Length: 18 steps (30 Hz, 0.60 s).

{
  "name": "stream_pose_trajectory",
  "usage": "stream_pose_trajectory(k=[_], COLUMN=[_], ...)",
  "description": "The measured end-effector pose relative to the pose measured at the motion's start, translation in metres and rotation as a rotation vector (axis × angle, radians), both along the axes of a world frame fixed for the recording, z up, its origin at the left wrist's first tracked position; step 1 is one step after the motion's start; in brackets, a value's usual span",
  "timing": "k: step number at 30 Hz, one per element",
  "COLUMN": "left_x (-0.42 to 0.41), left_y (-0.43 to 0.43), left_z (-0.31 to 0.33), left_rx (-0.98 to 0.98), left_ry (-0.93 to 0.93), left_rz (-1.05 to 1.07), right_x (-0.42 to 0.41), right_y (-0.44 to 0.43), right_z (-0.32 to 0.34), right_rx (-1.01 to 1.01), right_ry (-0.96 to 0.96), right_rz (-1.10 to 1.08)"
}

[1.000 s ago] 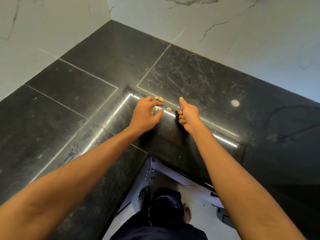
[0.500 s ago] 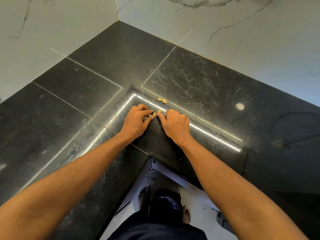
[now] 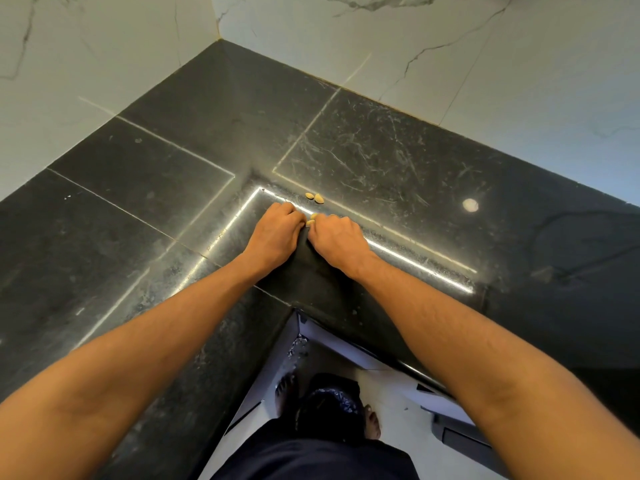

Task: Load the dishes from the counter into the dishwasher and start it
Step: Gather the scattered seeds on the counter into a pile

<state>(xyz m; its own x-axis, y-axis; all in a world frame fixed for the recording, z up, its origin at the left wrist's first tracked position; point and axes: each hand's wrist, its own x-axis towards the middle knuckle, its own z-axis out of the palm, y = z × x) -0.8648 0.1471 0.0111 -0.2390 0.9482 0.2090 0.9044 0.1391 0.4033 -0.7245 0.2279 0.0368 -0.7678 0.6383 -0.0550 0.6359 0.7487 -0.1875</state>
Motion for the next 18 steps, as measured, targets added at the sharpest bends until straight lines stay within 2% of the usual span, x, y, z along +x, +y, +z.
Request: stream_pose_trajectory(k=[7, 18], left_x=[-0.003, -0.018], left_y=[-0.008, -0.014], left_z=[0.006, 0.01], left_rx=[0.003, -0.053], left_ry=[-0.155, 0.029], left_rz=[0.02, -0.034], right_x=[0.008, 0.011], right_y=[0.002, 0.007], right_z=[-0.007, -0.019], right_rx=[-0.021, 0.014], right_ry=[0.082, 0.161], right_rz=[0.039, 0.087])
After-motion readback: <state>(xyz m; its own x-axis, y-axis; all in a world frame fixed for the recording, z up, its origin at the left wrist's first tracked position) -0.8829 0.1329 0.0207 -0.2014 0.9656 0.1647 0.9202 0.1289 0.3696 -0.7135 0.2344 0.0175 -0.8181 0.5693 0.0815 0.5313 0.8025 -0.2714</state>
